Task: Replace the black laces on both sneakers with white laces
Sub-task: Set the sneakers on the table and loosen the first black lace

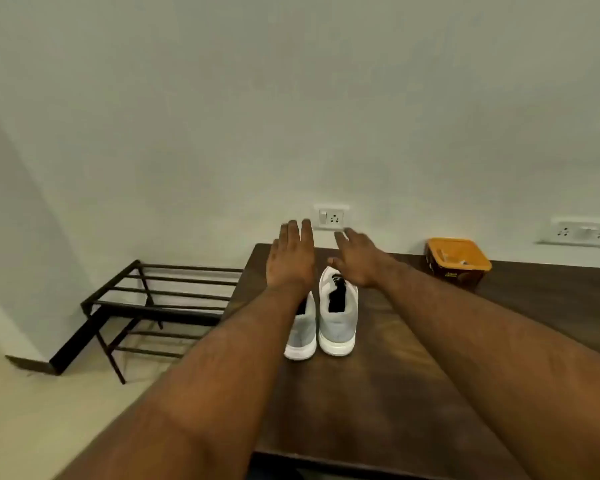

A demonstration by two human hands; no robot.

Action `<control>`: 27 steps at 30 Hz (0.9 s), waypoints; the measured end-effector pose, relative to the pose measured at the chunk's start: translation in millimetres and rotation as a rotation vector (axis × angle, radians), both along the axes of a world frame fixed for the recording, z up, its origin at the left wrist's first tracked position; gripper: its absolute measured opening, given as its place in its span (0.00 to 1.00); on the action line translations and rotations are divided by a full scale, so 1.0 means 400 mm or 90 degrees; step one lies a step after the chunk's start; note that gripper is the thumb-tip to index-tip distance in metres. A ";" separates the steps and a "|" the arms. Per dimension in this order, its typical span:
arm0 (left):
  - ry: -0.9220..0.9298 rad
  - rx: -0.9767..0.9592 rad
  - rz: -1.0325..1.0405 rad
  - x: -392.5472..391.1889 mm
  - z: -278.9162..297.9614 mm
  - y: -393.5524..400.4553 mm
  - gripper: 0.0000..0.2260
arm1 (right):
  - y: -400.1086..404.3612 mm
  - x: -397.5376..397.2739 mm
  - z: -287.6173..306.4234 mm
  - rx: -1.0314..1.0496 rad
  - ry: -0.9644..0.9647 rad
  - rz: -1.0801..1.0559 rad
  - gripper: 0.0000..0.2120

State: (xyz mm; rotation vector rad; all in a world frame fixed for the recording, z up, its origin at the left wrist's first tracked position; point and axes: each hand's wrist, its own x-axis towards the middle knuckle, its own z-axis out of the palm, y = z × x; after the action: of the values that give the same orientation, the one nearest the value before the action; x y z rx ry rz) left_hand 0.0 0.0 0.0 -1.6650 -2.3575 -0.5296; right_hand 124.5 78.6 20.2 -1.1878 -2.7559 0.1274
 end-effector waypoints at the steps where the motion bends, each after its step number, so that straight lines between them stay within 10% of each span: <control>1: -0.021 -0.046 0.007 0.000 -0.033 -0.001 0.32 | -0.008 -0.005 -0.039 -0.029 -0.054 0.008 0.32; 8: -0.217 -0.277 0.015 -0.021 -0.303 0.028 0.34 | 0.015 -0.026 -0.313 -0.187 -0.170 0.023 0.34; 15: -0.201 -0.242 0.003 -0.005 -0.372 0.046 0.32 | 0.053 -0.007 -0.407 -0.186 0.037 0.027 0.27; 27: -0.227 -0.170 -0.021 0.063 -0.307 -0.057 0.13 | -0.070 0.082 -0.340 -0.119 0.043 0.020 0.19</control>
State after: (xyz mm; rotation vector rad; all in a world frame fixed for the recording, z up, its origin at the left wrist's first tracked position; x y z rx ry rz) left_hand 25.1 -22.7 -122.6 -1.8548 -2.7623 -0.5803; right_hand 157.5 50.5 -115.6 -1.1581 -2.7533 0.4293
